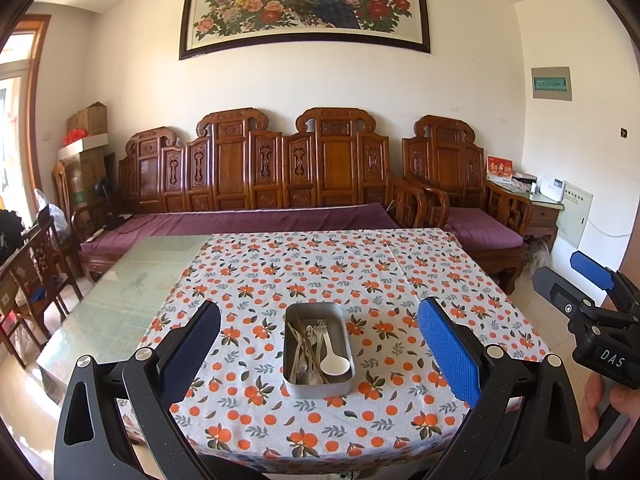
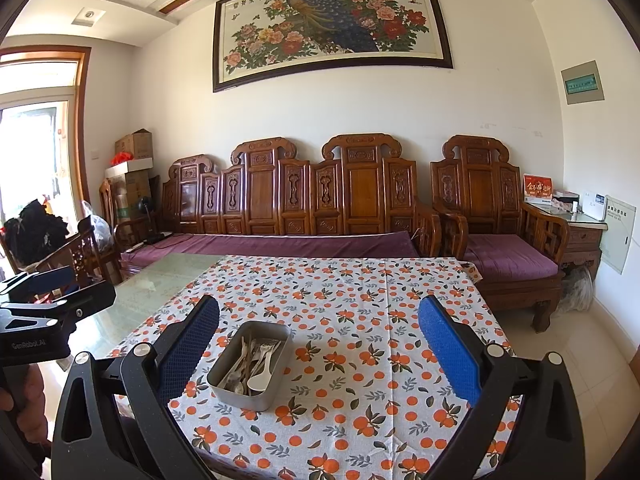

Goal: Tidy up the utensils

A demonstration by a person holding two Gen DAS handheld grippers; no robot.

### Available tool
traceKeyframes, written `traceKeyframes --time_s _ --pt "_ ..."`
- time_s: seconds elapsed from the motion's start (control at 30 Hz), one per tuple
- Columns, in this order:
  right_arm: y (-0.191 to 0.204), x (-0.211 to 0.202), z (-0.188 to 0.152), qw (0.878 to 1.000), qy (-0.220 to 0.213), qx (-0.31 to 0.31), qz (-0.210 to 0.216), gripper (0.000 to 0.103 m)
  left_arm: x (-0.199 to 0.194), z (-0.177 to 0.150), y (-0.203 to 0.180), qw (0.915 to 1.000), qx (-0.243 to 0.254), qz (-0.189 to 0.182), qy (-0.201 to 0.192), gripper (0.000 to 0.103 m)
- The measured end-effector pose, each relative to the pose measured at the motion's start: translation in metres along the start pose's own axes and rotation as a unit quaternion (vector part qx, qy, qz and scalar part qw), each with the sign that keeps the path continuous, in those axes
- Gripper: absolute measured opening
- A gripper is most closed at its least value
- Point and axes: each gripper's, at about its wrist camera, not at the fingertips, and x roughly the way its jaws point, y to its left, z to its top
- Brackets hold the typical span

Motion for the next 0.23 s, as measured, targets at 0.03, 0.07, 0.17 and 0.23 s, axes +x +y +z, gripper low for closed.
traceKeyframes --time_s 0.03,0.07,0.17,0.23 --pt "0.0001 -0.0003 0.0008 1.000 0.000 0.000 0.000 0.100 0.0007 -0.0005 -0.0003 1.0000 0.000 0.000 0.000 0.095" --pt "0.0001 -0.0004 0.0007 1.000 0.000 0.000 0.000 0.100 0.0007 -0.0009 -0.0003 1.0000 0.000 -0.001 0.000 0.095" --pt "0.0001 -0.0003 0.0008 1.000 0.000 0.000 0.000 0.100 0.0007 -0.0013 -0.0005 1.0000 0.000 0.000 0.001 0.095" --pt "0.0000 -0.0004 0.0010 1.000 0.000 0.000 0.000 0.100 0.0011 -0.0012 -0.0007 1.0000 0.000 0.000 0.001 0.095"
